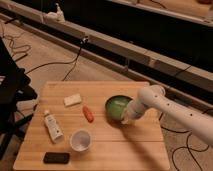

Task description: Pick up the ceramic bowl

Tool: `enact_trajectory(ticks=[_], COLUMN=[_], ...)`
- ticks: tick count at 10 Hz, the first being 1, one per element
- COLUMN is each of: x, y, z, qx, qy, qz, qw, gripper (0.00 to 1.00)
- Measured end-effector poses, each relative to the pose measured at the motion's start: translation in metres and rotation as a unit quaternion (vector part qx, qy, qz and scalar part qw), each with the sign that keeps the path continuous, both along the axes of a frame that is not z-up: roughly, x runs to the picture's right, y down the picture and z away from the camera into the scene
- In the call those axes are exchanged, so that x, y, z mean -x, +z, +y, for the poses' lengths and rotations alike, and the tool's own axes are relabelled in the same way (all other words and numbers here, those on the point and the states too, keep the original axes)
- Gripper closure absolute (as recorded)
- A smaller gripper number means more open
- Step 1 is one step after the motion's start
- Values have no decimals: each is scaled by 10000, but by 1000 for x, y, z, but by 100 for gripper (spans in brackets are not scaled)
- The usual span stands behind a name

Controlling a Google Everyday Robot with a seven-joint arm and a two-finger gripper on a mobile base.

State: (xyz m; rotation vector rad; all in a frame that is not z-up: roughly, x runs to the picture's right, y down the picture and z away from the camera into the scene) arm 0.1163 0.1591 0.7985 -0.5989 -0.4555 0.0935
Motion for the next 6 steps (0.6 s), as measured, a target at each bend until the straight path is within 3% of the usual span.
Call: enact_trajectory(ticks=[4,6], x=[6,6], y=[-47,-54], z=[-59,-65], qx=[-712,-789], qy=[249,242], qz=[-359,-374], qw=[9965,9959], gripper=[100,100])
